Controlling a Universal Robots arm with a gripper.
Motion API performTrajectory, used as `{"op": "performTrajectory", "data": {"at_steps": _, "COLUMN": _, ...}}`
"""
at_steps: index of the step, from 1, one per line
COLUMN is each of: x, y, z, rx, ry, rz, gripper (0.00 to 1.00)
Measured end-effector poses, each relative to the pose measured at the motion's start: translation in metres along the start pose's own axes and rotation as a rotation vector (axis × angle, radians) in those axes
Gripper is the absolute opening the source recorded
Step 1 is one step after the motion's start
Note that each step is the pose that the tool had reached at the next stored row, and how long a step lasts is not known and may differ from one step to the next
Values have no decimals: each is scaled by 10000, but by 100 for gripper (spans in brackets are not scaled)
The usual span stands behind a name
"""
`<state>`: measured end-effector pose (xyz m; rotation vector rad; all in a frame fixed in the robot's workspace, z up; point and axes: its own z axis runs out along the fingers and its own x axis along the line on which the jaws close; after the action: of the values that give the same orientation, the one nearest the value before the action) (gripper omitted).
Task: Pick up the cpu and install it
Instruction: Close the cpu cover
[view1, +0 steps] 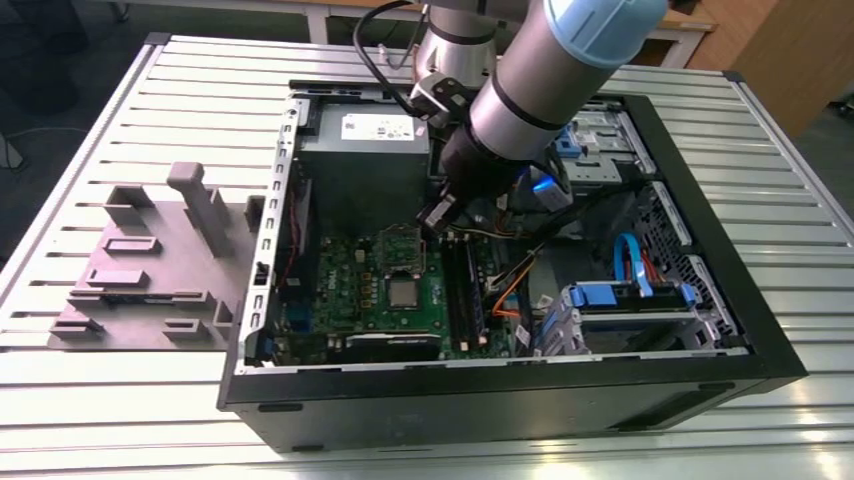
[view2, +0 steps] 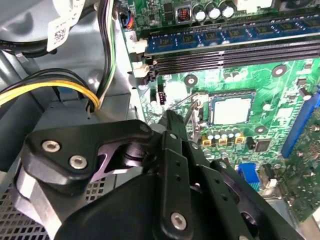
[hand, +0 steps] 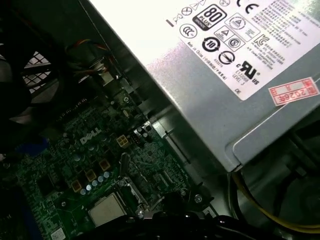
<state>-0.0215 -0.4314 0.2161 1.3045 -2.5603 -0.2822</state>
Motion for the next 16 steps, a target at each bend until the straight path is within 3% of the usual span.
{"op": "performTrajectory", "data": {"at_steps": 16, "x": 27, "y": -27, "z": -6, "rx": 30, "ry": 92, "rz": -246, "gripper": 10}}
